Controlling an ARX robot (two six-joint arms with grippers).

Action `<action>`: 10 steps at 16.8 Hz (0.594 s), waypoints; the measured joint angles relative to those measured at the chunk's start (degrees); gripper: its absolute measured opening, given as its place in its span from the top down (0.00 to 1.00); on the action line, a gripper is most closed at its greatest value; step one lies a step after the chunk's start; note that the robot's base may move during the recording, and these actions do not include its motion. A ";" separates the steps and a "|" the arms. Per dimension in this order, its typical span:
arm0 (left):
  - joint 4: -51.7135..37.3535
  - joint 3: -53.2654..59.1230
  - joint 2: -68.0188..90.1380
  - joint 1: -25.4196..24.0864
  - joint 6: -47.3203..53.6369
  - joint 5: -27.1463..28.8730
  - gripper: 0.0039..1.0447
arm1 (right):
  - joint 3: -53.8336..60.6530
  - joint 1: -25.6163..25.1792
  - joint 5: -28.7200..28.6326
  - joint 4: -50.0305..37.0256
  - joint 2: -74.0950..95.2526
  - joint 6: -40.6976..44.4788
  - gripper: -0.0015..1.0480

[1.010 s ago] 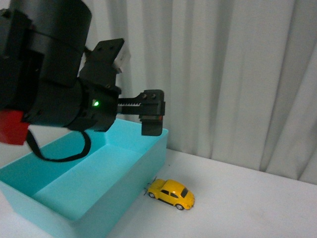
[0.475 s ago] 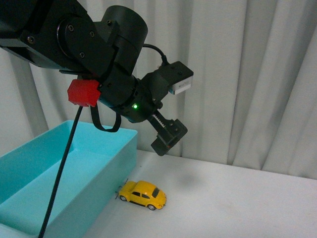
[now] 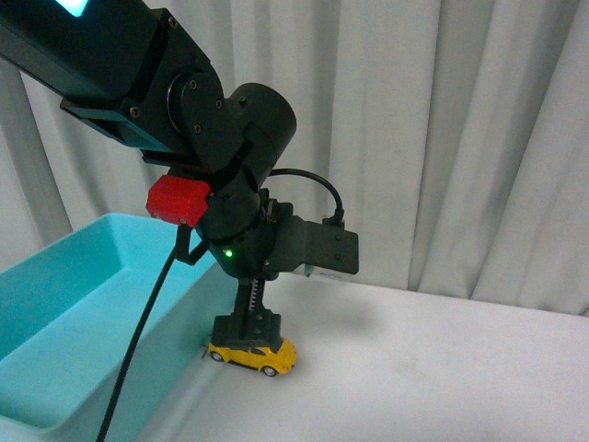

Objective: Wind up and store yellow beetle toy

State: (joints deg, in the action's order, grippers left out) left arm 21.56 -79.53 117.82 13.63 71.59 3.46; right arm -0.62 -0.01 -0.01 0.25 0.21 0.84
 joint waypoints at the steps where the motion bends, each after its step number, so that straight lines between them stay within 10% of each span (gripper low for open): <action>1: 0.96 -0.46 0.76 -0.17 2.16 0.87 0.06 | 0.00 0.00 0.02 0.00 0.00 0.00 0.06; 10: 0.85 -0.50 7.06 -0.35 9.53 4.76 0.06 | 0.00 0.00 0.02 0.00 0.00 -0.02 0.06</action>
State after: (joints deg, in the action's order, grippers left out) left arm 22.41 -80.03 124.88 13.28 81.12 8.23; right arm -0.62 -0.01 0.01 0.25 0.21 0.82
